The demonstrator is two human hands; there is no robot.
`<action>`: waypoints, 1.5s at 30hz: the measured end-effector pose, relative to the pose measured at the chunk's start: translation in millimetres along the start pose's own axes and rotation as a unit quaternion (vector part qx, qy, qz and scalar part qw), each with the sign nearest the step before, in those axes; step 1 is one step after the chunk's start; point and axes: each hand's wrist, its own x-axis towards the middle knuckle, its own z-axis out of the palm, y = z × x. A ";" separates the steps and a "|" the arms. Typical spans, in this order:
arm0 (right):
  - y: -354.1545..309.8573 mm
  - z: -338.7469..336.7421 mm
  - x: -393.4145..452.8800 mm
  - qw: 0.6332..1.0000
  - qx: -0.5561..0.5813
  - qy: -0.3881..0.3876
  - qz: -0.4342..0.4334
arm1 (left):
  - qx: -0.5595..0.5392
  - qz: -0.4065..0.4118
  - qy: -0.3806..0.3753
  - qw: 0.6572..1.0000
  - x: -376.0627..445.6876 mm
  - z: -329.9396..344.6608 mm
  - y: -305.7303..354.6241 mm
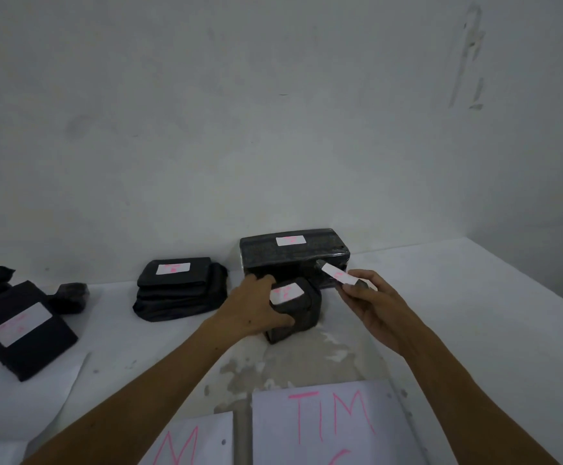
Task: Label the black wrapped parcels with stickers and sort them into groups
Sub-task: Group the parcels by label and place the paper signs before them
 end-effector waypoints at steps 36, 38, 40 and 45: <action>34.9 5.6 -8.0 0.786 -0.609 0.080 -0.069 | -0.319 -0.009 -0.010 0.948 5.7 38.7 -31.7; 40.0 6.5 -7.0 0.769 -0.628 0.079 -0.092 | -0.325 0.001 -0.027 0.945 0.6 37.2 -31.4; 42.2 8.5 -8.3 0.765 -0.634 0.072 -0.090 | -0.304 0.012 -0.030 0.952 -5.6 33.9 -32.1; 38.3 13.0 -18.8 0.772 -0.618 0.096 -0.111 | -0.205 0.014 -0.008 0.979 -24.3 15.0 -53.9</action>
